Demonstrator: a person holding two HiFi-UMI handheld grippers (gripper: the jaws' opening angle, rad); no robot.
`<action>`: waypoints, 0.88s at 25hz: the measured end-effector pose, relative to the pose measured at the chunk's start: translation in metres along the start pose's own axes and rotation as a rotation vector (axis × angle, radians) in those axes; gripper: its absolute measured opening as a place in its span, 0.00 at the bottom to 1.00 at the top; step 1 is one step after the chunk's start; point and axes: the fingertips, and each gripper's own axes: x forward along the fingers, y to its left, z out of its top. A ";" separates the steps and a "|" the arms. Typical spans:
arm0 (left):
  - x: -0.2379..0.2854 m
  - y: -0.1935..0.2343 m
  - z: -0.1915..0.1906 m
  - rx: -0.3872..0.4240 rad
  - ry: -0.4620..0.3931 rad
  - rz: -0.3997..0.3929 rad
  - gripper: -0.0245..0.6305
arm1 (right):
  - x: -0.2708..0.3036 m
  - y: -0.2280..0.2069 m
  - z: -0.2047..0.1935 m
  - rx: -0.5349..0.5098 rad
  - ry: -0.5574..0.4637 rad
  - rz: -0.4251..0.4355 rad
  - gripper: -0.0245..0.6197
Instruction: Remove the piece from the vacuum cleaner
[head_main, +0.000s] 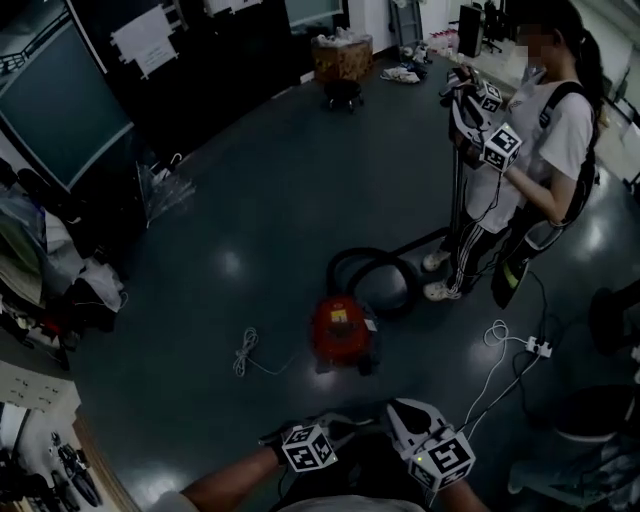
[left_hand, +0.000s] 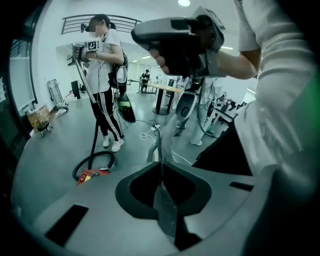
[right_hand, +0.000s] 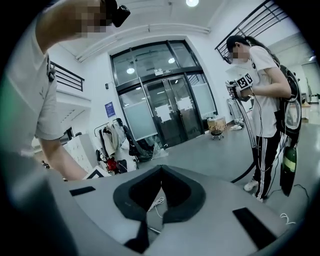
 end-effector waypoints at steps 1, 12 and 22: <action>-0.013 -0.007 0.010 0.008 -0.006 -0.007 0.08 | -0.005 0.007 0.008 -0.004 -0.009 0.003 0.06; -0.079 -0.047 0.081 0.087 -0.092 -0.047 0.08 | -0.027 0.058 0.054 -0.050 -0.057 0.040 0.06; -0.083 -0.054 0.104 0.133 -0.100 -0.053 0.08 | -0.038 0.062 0.060 -0.093 -0.046 0.054 0.06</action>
